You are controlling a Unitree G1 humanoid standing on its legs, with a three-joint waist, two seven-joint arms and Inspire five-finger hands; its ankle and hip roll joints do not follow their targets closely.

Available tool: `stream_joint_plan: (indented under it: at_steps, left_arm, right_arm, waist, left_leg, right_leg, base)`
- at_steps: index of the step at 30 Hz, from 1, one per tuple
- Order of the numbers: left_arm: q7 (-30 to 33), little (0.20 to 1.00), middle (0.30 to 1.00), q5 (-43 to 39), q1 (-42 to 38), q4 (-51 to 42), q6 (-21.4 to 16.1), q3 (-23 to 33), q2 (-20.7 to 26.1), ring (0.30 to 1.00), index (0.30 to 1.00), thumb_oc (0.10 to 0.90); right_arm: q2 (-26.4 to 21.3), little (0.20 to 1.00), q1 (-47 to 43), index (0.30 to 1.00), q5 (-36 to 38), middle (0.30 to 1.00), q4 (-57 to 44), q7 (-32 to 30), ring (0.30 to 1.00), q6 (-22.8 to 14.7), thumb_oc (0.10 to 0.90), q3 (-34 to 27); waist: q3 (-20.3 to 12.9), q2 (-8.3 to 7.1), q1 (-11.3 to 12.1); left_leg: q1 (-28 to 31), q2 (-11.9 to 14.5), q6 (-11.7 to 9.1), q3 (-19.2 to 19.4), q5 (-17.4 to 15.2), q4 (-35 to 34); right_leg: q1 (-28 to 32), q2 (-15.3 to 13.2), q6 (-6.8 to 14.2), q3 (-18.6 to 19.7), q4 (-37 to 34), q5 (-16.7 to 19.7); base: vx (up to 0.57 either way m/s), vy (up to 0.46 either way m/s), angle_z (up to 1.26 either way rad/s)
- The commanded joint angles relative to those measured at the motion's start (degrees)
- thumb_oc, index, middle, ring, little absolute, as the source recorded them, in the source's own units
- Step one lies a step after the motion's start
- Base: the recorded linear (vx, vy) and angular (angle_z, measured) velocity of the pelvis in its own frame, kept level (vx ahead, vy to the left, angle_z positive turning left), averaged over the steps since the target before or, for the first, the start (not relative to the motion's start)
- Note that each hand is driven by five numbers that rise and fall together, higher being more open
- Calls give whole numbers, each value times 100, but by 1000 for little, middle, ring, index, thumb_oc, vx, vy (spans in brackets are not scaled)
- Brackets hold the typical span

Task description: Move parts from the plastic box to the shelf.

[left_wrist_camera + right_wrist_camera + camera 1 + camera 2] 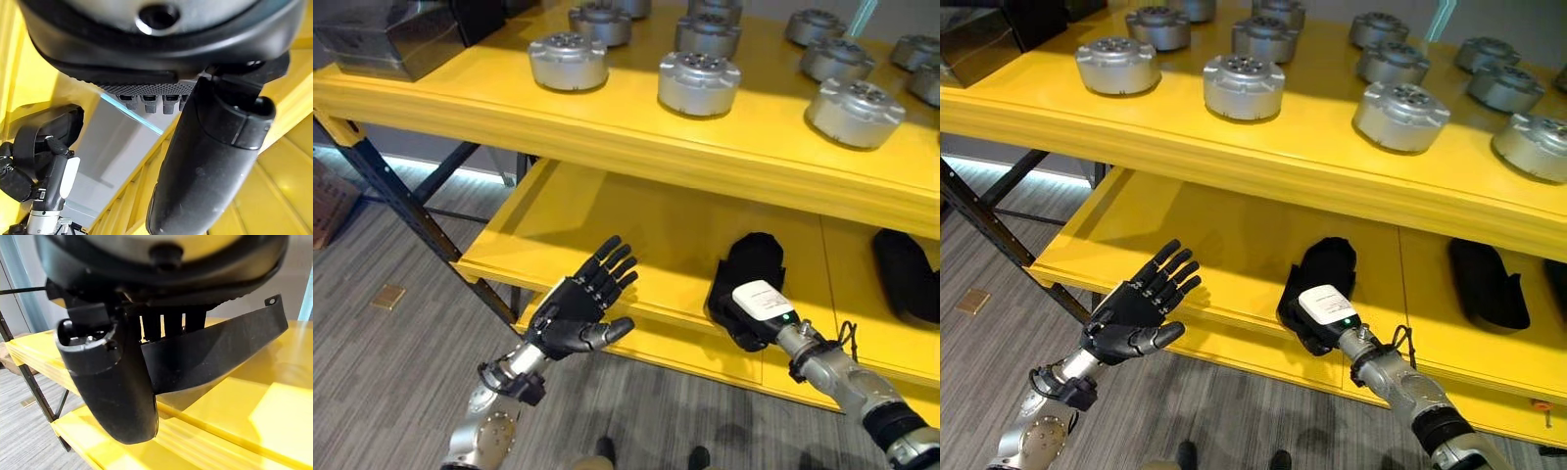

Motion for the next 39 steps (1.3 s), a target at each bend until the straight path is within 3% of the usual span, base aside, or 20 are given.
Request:
stream_joint_plan:
  at_steps: [1, 15, 27, 39]
  left_arm:
    - [-375, 1000, 1000, -162, -244, -451, -258, -9, -192, 1000, 1000, 900]
    - [-238, 1000, 1000, -323, -593, -418, -183, -113, 220, 1000, 1000, 900]
    - [-133, 1000, 1000, -535, -965, -554, -250, -236, 699, 1000, 1000, 900]
    - [-244, 1000, 1000, -582, -849, -809, -192, -110, 960, 1000, 1000, 900]
  right_arm:
    - [-316, 300, -281, 300, 295, 300, 289, -141, 300, 125, 400, -48]
    - [-855, 300, -1048, 300, -283, 300, 919, -548, 300, 208, 400, 228]
    - [-1574, 300, -2559, 300, -753, 300, 1136, -1076, 300, -131, 400, 1116]
    - [-1806, 300, -3433, 300, -970, 300, 1171, -1137, 300, 83, 400, 1533]
  waist:
    - [-518, 112, -15]
    - [-257, 184, 11]
    - [385, 300, 141]
    - [706, 434, 286]
  left_leg:
    - [-50, 174, 2, 6, -552, 177]
    - [-321, 193, -4, 75, -604, 338]
    - [-1068, 214, -99, -65, -571, 826]
    - [-1550, 264, -188, -194, -473, 1059]
  right_leg:
    - [-233, 506, -293, -8, 249, -448]
    - [-570, 515, -260, 99, 394, -474]
    - [-1156, 644, -394, 169, 551, -520]
    - [-1540, 707, -496, 41, 745, -602]
  base:
    - [1, -12, -8]
    - [-20, -59, -9]
    - [-51, -146, -5]
    - [20, -102, -5]
